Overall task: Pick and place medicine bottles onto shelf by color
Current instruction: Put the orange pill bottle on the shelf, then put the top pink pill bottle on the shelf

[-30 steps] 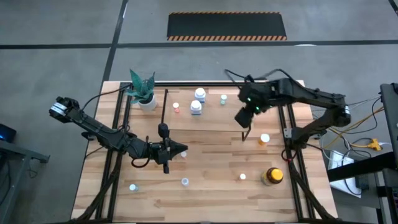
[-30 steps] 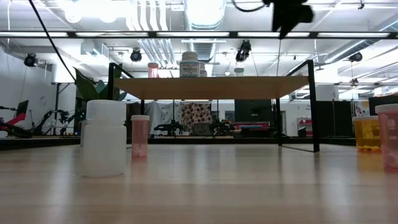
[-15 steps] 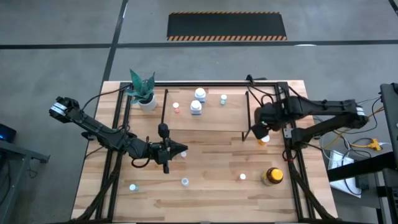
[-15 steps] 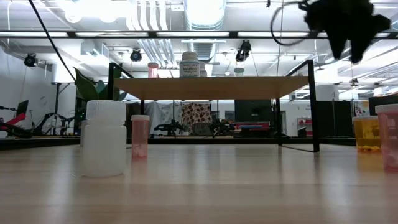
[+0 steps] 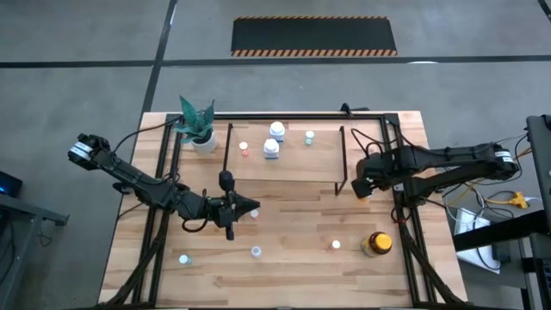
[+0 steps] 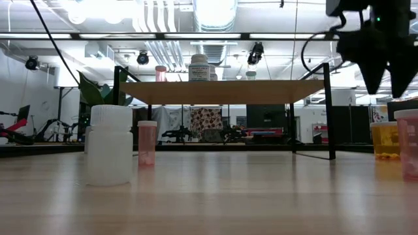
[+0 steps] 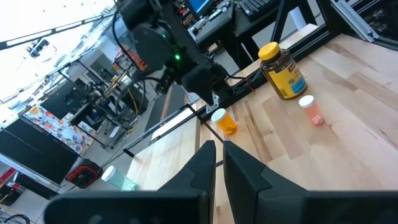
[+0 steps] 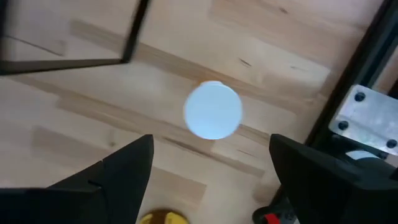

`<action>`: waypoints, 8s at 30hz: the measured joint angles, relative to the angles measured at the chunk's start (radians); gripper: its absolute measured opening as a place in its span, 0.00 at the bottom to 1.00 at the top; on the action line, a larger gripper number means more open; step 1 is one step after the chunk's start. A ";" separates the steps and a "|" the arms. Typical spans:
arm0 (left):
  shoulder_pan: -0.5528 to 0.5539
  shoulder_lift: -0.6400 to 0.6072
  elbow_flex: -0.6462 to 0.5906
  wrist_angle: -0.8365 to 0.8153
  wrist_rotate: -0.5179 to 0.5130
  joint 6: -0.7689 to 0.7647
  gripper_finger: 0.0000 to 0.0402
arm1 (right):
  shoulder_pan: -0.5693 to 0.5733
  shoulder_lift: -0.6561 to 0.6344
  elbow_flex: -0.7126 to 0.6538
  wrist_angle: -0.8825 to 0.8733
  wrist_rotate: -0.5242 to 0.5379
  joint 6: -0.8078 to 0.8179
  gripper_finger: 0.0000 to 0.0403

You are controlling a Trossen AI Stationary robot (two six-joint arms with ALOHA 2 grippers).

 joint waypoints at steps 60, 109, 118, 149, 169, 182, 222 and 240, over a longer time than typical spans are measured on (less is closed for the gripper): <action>0.000 0.000 0.000 0.005 0.000 0.000 0.03 | -0.001 0.024 0.350 -0.201 0.177 -0.065 0.51; 0.000 -0.002 -0.002 0.083 -0.062 0.061 0.03 | -0.247 0.791 1.109 -0.281 0.020 -1.023 0.50; -0.177 -0.090 0.034 -0.224 -0.068 -0.210 0.03 | -0.250 0.791 1.109 -0.282 0.019 -1.029 0.52; -0.226 -0.133 0.013 -0.177 -0.079 -0.205 0.03 | -0.250 0.794 1.066 -0.231 0.019 -1.011 0.71; -0.224 -0.107 0.011 -0.089 -0.079 -0.211 0.03 | 0.090 0.482 0.856 0.128 0.173 -0.962 0.69; -0.223 0.041 0.023 0.098 -0.101 -0.410 0.04 | 0.442 0.237 0.220 0.879 0.291 -1.127 0.65; 0.027 0.403 0.069 -0.478 -0.018 -1.048 0.47 | 0.543 0.188 -0.157 1.425 0.291 -1.120 0.61; 0.031 0.403 0.066 -0.470 0.005 -1.040 0.31 | 0.543 0.189 -0.159 1.426 0.291 -1.116 0.61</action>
